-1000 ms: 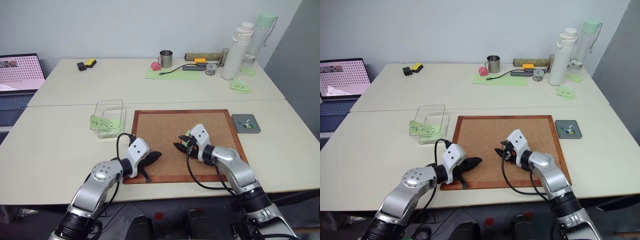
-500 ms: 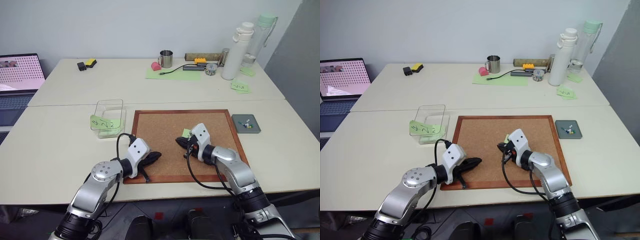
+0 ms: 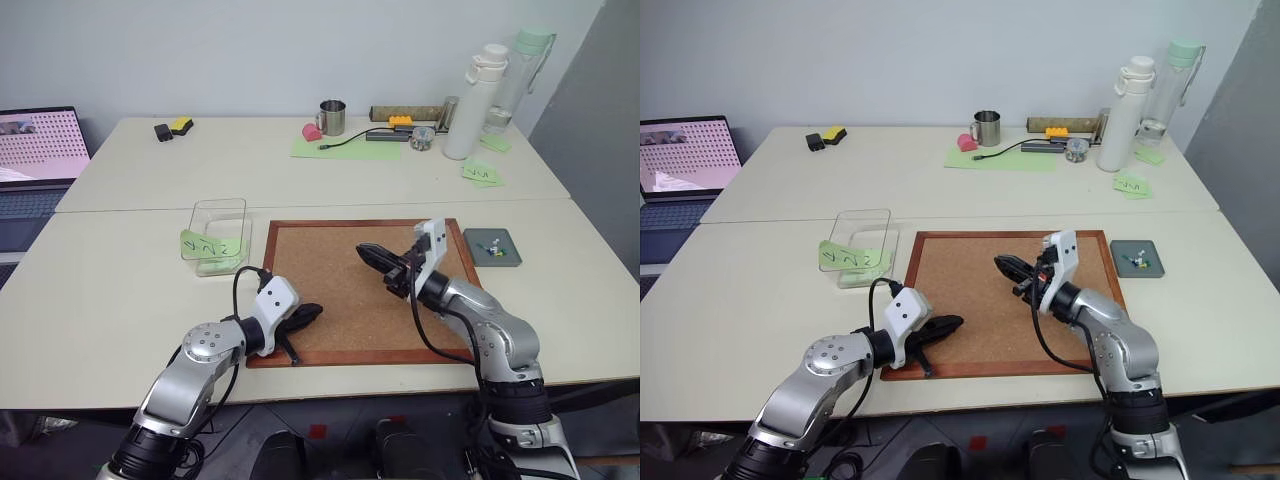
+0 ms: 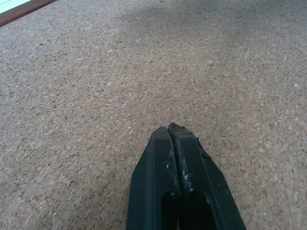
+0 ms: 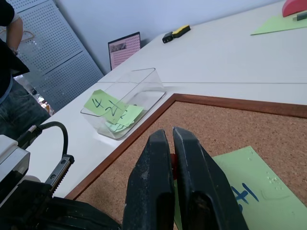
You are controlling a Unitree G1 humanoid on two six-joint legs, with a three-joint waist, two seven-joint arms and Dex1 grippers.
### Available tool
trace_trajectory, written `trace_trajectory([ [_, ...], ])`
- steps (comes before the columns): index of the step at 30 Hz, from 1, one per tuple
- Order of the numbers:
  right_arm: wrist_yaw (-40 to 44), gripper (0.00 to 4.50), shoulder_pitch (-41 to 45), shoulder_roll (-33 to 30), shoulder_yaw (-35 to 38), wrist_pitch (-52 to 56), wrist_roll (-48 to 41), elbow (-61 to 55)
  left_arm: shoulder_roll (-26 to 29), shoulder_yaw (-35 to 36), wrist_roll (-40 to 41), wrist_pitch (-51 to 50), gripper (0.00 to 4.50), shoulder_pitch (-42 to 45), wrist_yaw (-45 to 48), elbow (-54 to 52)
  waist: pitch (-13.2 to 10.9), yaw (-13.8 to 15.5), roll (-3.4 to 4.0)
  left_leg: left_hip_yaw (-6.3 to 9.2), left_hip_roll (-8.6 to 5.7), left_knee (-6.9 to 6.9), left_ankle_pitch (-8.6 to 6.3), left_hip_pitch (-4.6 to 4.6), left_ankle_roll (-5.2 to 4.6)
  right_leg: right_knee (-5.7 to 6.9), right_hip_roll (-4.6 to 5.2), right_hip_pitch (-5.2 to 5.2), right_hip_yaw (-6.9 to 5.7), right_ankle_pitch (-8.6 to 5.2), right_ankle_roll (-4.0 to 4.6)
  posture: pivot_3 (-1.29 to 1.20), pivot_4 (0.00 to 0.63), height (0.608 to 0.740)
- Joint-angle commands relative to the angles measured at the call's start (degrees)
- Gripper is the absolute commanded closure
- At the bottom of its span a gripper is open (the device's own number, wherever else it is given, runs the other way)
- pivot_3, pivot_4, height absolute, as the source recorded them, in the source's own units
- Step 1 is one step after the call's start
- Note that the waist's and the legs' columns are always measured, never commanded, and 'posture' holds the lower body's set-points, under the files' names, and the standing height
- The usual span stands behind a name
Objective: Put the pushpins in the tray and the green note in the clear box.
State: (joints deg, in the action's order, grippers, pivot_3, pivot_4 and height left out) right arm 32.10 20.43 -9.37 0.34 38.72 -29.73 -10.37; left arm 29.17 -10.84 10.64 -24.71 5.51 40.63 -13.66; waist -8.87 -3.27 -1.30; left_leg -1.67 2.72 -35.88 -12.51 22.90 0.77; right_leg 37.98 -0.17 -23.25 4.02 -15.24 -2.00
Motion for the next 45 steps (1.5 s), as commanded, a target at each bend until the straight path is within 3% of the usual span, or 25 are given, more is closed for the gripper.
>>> trace_trajectory([
  [1,-0.09,4.49,0.15,-1.42,0.68,0.45,-1.73,-4.37,-0.99,0.6,2.31,-5.25,4.5,-0.28,0.04,1.69,0.0,0.04,0.0,0.0,0.0,0.0,0.0,0.0,0.0,0.0,0.0,0.0,0.0,0.0,0.0,0.0,0.15,0.74],
  [14,2.16,4.5,-0.98,-7.57,-0.65,2.79,-4.14,-12.65,-9.5,16.0,26.17,-29.29,2.12,12.1,-5.79,-2.56,-0.46,0.2,-0.47,0.07,-0.1,-0.08,0.0,0.16,0.0,-0.02,0.06,-0.03,-0.16,0.03,-0.07,0.0,0.15,0.74],
  [19,6.82,4.5,-1.94,-13.0,-4.44,-2.4,-0.38,-15.61,-12.4,20.73,33.62,-36.98,1.14,14.87,-9.45,-1.86,-0.6,0.11,-0.59,0.07,-0.11,-0.06,0.0,0.17,0.01,-0.05,0.05,-0.04,-0.15,0.02,-0.08,0.0,0.15,0.74],
  [25,13.42,4.5,-2.98,-19.54,-6.65,-8.38,2.42,-17.7,-18.36,31.86,49.49,-48.73,0.03,18.64,-17.94,2.62,-0.82,0.25,-0.92,0.15,-0.1,-0.1,0.0,0.15,0.02,-0.01,0.01,-0.04,-0.21,0.03,-0.09,0.0,0.15,0.74],
  [32,21.48,4.5,-2.73,-25.91,-7.88,-14.64,4.11,-19.04,-20.72,37.81,65.53,-56.96,0.03,19.45,-28.48,7.71,-0.95,0.35,-1.13,0.18,-0.11,-0.12,0.0,0.16,0.02,-0.01,0.01,-0.03,-0.21,0.03,-0.1,0.0,0.15,0.74],
  [45,28.64,4.5,-2.3,-28.48,-10.73,-26.28,8.97,-17.28,-18.27,27.71,86.72,-56.16,0.03,18.01,-41.05,12.79,-0.96,1.44,-1.14,0.16,-0.18,-0.16,0.01,0.14,0.06,-0.01,0.1,0.01,-0.18,0.05,-0.1,0.0,0.15,0.74],
])
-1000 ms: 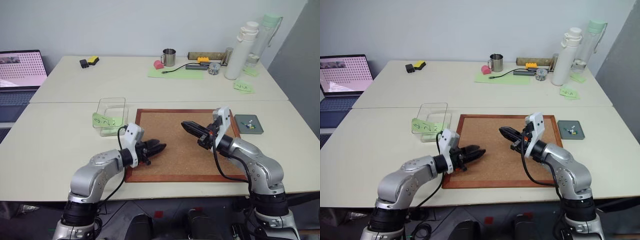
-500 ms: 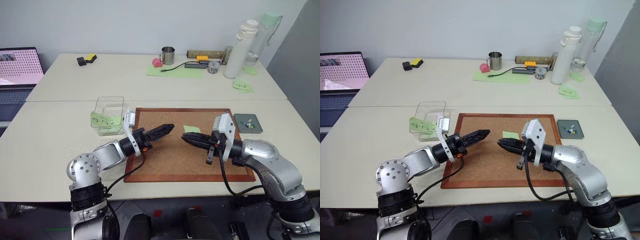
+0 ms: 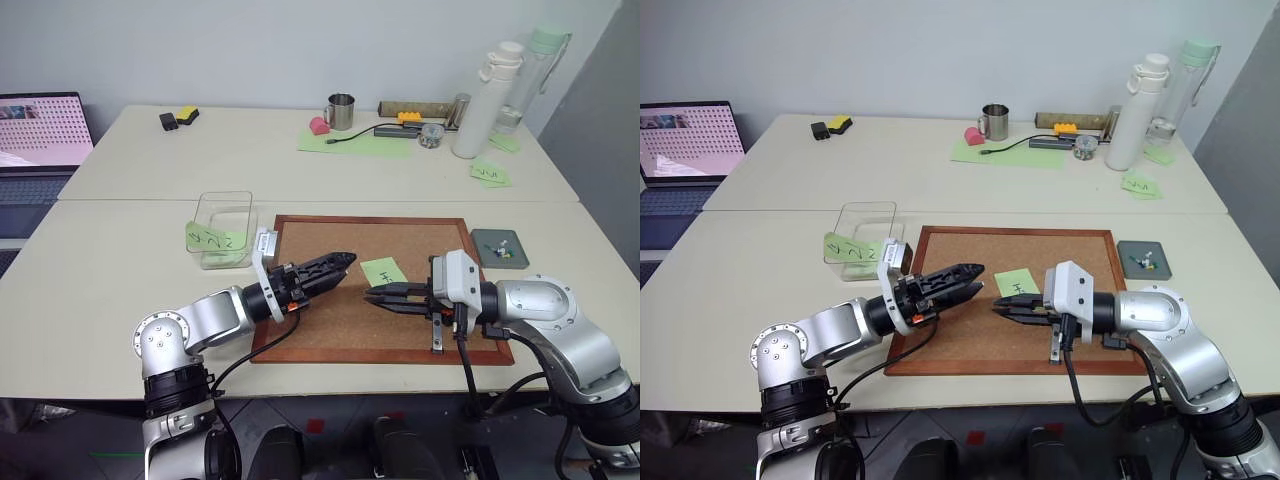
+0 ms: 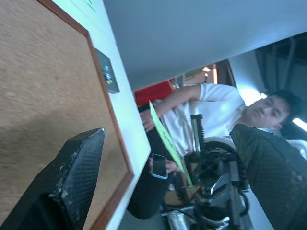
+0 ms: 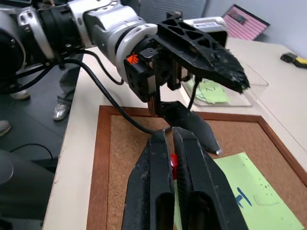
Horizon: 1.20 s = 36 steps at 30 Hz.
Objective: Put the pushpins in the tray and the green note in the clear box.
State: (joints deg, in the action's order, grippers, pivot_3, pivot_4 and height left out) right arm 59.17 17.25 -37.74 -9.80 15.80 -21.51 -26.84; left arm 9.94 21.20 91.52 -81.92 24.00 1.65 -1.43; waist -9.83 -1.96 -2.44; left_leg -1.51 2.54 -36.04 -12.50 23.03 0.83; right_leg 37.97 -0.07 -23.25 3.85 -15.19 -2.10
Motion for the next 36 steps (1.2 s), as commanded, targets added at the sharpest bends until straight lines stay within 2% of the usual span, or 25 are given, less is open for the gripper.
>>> trace_trajectory([
  [1,1.8,4.5,1.29,0.07,-1.0,-3.93,1.11,-0.64,1.28,-5.43,7.12,1.55,0.03,-0.58,-2.64,0.6,0.0,0.2,0.0,-0.01,0.0,0.0,0.0,0.0,0.0,0.0,0.01,0.0,0.0,0.0,0.0,0.0,0.15,0.74],
  [6,2.26,4.5,3.39,1.01,-2.3,-5.17,1.95,0.31,3.12,-10.19,9.57,4.3,0.03,-1.11,-3.31,-0.9,0.0,0.21,0.0,-0.03,-0.01,-0.02,0.01,-0.02,0.02,0.01,0.03,0.01,0.03,0.04,0.05,0.0,0.15,0.74],
  [9,2.28,4.5,4.02,1.21,-2.46,-5.35,2.16,0.23,4.01,-11.53,10.55,6.48,0.46,-1.43,-3.65,-1.26,0.0,0.27,0.0,0.01,-0.02,-0.01,0.02,-0.01,0.04,0.01,0.03,0.01,-0.02,0.13,0.22,0.0,0.15,0.74],
  [16,2.15,4.5,4.74,1.29,-2.42,-4.85,1.99,-0.57,6.48,-14.29,12.15,10.01,1.96,-1.85,-2.98,-1.95,0.0,0.27,0.0,-0.01,-0.03,-0.01,0.02,-0.02,0.04,0.0,0.04,0.01,-0.01,0.14,0.24,0.0,0.15,0.74],
  [25,2.1,4.5,5.68,1.4,-2.54,-5.04,2.26,-0.69,8.33,-16.35,11.71,12.71,3.38,-1.74,-1.95,-2.31,0.0,0.27,0.0,-0.02,-0.03,-0.02,0.03,-0.02,0.05,-0.01,0.03,0.01,0.0,0.14,0.24,0.0,0.15,0.74],
  [27,2.03,4.5,5.88,1.39,-2.51,-5.12,2.39,-0.75,8.48,-16.6,11.16,13.24,3.87,-1.7,-1.81,-2.22,0.0,0.27,0.0,-0.03,-0.04,-0.02,0.03,-0.01,0.05,-0.02,0.04,0.01,0.01,0.14,0.24,0.0,0.15,0.74],
  [29,2.05,4.5,6.11,1.33,-2.32,-5.27,2.46,-0.59,8.58,-16.89,10.48,13.83,4.17,-1.45,-1.64,-1.89,0.0,0.27,0.0,-0.04,-0.04,-0.01,0.03,-0.01,0.05,-0.01,0.04,0.01,0.01,0.14,0.24,0.0,0.15,0.74],
  [31,1.99,4.5,6.34,1.25,-2.07,-5.48,2.61,-0.46,8.98,-17.29,8.58,14.19,4.46,-1.02,-1.35,-1.31,0.0,0.27,0.0,-0.02,-0.03,-0.02,0.03,-0.02,0.05,-0.01,0.04,0.01,-0.01,0.14,0.24,0.0,0.15,0.74],
  [36,1.69,4.5,6.77,0.97,-1.5,-5.65,2.8,-0.51,10.25,-17.99,-0.18,15.77,4.46,-0.16,1.7,-1.14,0.0,0.27,0.01,-0.03,-0.05,-0.02,0.03,-0.02,0.05,-0.01,0.03,0.01,-0.01,0.13,0.24,0.0,0.15,0.74],
])
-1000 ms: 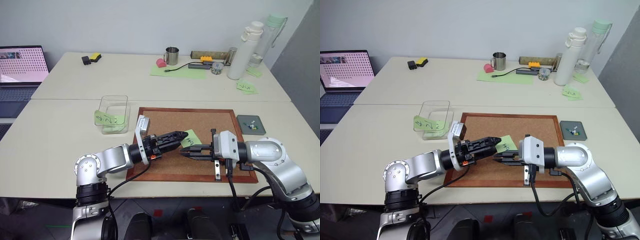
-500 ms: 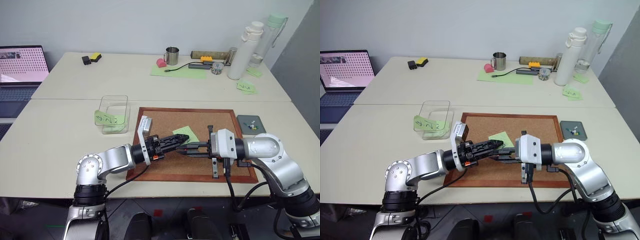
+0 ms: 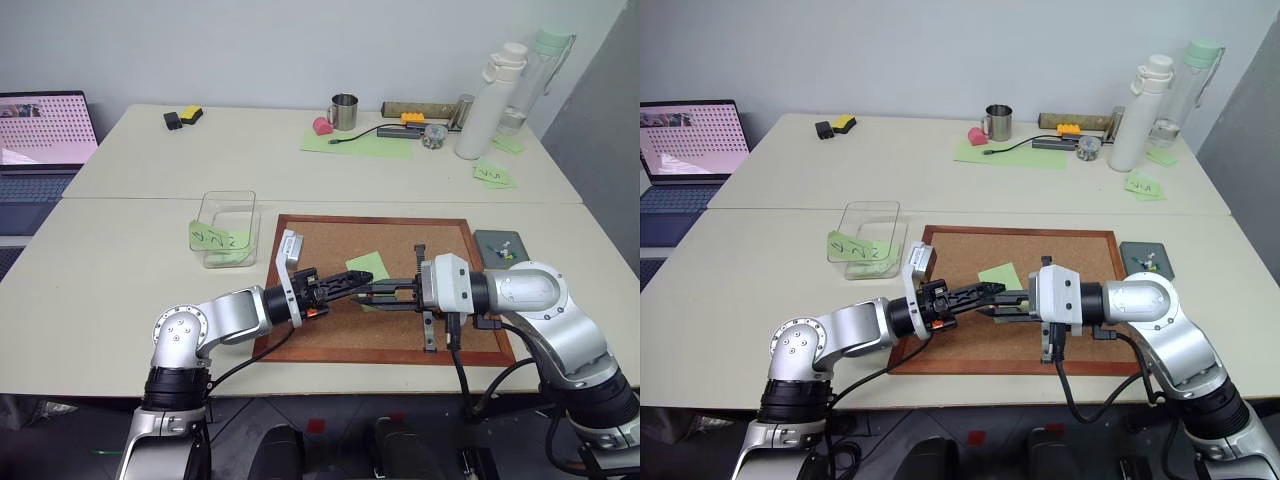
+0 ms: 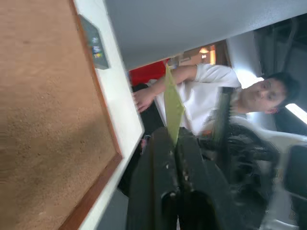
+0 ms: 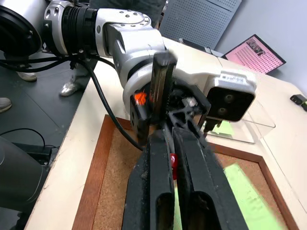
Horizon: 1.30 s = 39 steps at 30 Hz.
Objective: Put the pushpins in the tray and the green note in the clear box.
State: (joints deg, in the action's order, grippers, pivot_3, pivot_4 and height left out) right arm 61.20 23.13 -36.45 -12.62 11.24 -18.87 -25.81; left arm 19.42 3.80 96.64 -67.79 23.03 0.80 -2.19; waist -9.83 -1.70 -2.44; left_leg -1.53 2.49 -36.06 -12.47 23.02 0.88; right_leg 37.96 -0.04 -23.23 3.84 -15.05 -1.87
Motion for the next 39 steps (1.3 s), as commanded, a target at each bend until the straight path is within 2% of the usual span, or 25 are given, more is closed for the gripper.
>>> trace_trajectory([
  [1,-0.52,4.5,1.02,-0.36,1.59,-0.87,0.0,-1.63,0.96,-0.59,-7.38,2.22,4.46,1.13,3.75,-0.14,0.0,0.0,0.0,0.0,0.0,0.0,0.0,0.0,0.0,0.0,0.0,0.0,0.0,0.0,0.0,0.0,0.15,0.74],
  [7,-4.67,4.5,0.74,0.15,4.81,3.8,-2.71,-3.16,1.49,-0.36,-15.57,4.38,4.46,2.73,10.09,-1.37,0.0,-0.01,0.01,-0.02,0.0,0.0,0.0,0.01,0.0,-0.02,0.0,0.0,0.0,0.0,0.01,0.0,0.15,0.74],
  [11,-17.18,4.5,-1.93,3.08,13.95,16.97,-8.94,-4.51,3.65,-2.55,-23.33,7.37,4.46,5.1,15.87,-8.42,-0.02,0.04,-0.01,0.01,0.04,0.01,0.0,0.06,0.01,-0.01,0.02,-0.02,-0.01,0.01,0.04,0.0,0.15,0.74],
  [16,-31.17,4.5,-4.96,5.96,25.24,26.63,-10.44,-1.48,3.65,-5.02,-30.6,12.15,4.46,9.01,21.16,-15.42,-0.02,0.17,0.0,-0.05,0.04,0.02,0.02,0.11,0.09,-0.05,0.14,-0.04,0.06,0.02,0.05,0.0,0.15,0.74],
  [21,-40.31,4.5,-5.32,6.2,33.26,29.93,-7.85,7.25,5.84,-15.12,-45.98,21.59,4.46,10.25,30.33,-21.71,-0.02,0.15,0.0,-0.23,-0.16,0.02,0.01,0.15,0.08,-0.2,0.21,-0.05,0.13,0.03,-0.01,0.0,0.15,0.74],
  [25,-41.77,4.5,-2.73,5.03,34.85,28.79,-6.25,18.94,6.62,-21.61,-58.18,31.66,4.46,9.47,36.0,-21.31,-0.04,-0.15,0.03,-0.33,-0.16,0.04,0.0,0.16,0.07,-0.23,0.18,-0.05,0.15,0.02,-0.02,0.0,0.15,0.74],
  [29,-41.37,4.5,1.9,4.43,33.89,25.67,-4.15,30.93,5.85,-23.68,-65.08,37.96,4.46,8.74,38.52,-19.08,-0.09,-0.34,0.13,-0.36,-0.1,0.04,0.0,0.12,0.06,-0.19,0.07,-0.06,0.19,0.0,-0.06,0.0,0.15,0.74],
  [34,-39.11,4.5,8.55,4.02,32.13,19.71,-1.07,46.64,3.97,-22.97,-68.03,39.47,4.46,7.81,38.97,-18.08,-0.12,-0.34,0.17,-0.36,-0.06,0.04,0.0,0.14,0.05,-0.18,0.01,-0.06,0.18,-0.08,-0.27,0.0,0.15,0.74],
  [39,-36.65,4.5,14.56,3.65,31.24,14.31,0.88,60.7,3.43,-22.26,-69.39,38.71,4.46,6.62,38.95,-19.26,-0.14,-0.21,0.21,-0.37,-0.06,0.04,0.0,0.22,0.04,-0.22,0.02,-0.07,0.16,0.04,-0.09,0.0,0.15,0.74],
])
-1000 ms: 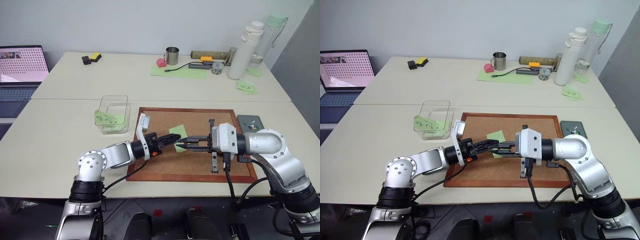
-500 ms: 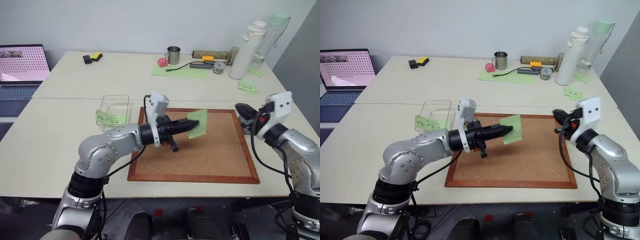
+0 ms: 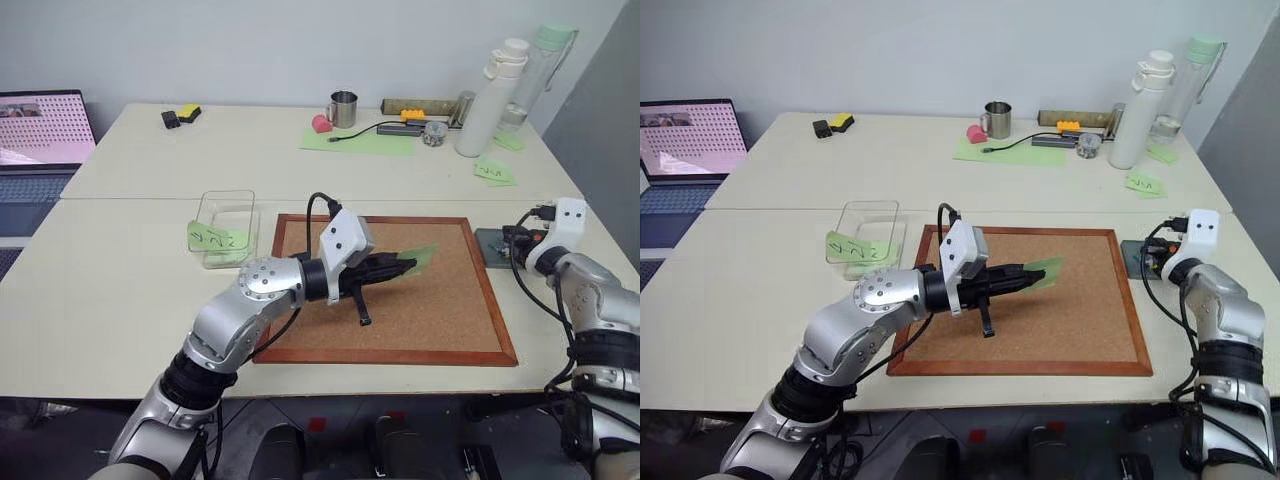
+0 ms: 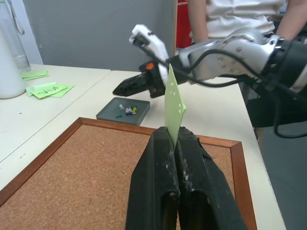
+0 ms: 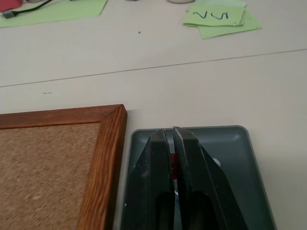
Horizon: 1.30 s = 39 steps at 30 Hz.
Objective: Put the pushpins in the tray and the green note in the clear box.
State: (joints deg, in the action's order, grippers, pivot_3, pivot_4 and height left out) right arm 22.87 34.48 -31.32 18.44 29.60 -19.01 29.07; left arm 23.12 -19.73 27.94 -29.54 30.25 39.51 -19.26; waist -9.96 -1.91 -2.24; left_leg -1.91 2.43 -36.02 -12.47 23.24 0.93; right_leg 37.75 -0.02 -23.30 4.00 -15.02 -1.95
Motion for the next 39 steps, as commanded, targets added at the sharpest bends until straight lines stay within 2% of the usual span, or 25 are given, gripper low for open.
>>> trace_trajectory([
  [1,2.11,4.25,4.05,-1.53,-0.06,-5.02,1.39,7.89,-0.18,1.4,-0.86,0.21,4.49,-0.88,0.21,-2.54,-0.02,0.01,0.02,0.0,0.0,0.0,0.0,0.02,0.0,-0.01,0.0,-0.01,-0.01,0.0,0.0,0.0,0.15,0.74],
  [9,4.38,2.4,8.03,-1.94,-0.71,-9.97,3.09,16.05,-0.33,2.9,-1.35,-1.59,4.5,-1.77,-0.35,-3.69,-0.03,-0.05,0.05,0.02,0.01,-0.02,0.0,0.03,0.0,0.02,0.0,-0.01,-0.04,0.0,0.0,0.0,0.15,0.74],
  [22,6.0,2.4,7.13,-3.13,-0.58,-9.89,2.67,13.8,-1.1,3.94,-1.21,-2.54,4.5,-0.93,0.54,-2.87,-0.03,-0.06,0.05,0.02,0.01,-0.03,0.0,0.02,0.01,0.05,0.0,-0.01,-0.05,0.0,0.0,0.0,0.15,0.74],
  [31,7.49,2.4,3.33,-3.58,-1.44,-8.58,2.48,7.15,-1.25,4.36,-1.22,-2.86,4.5,-1.08,0.48,-2.8,-0.03,-0.02,0.06,0.02,0.01,-0.04,0.0,0.02,0.01,0.07,0.0,-0.01,-0.05,0.0,0.0,0.0,0.15,0.74],
  [35,9.99,2.4,-1.49,-4.54,-1.98,-7.58,1.57,-3.35,-1.11,5.67,-0.33,-4.06,4.5,-1.35,-0.15,-3.26,-0.02,0.07,0.09,0.04,0.02,-0.05,0.0,0.01,0.01,0.11,0.0,-0.01,-0.05,0.0,-0.01,0.0,0.15,0.74],
  [39,14.22,2.4,-10.13,-4.91,-0.85,-1.65,-5.25,-23.87,-0.84,8.69,0.8,-6.47,4.5,-1.67,-1.72,-3.8,-0.02,0.03,0.11,0.1,0.04,-0.05,0.01,0.03,0.01,0.12,-0.01,-0.01,-0.08,-0.02,-0.04,0.0,0.15,0.74],
])
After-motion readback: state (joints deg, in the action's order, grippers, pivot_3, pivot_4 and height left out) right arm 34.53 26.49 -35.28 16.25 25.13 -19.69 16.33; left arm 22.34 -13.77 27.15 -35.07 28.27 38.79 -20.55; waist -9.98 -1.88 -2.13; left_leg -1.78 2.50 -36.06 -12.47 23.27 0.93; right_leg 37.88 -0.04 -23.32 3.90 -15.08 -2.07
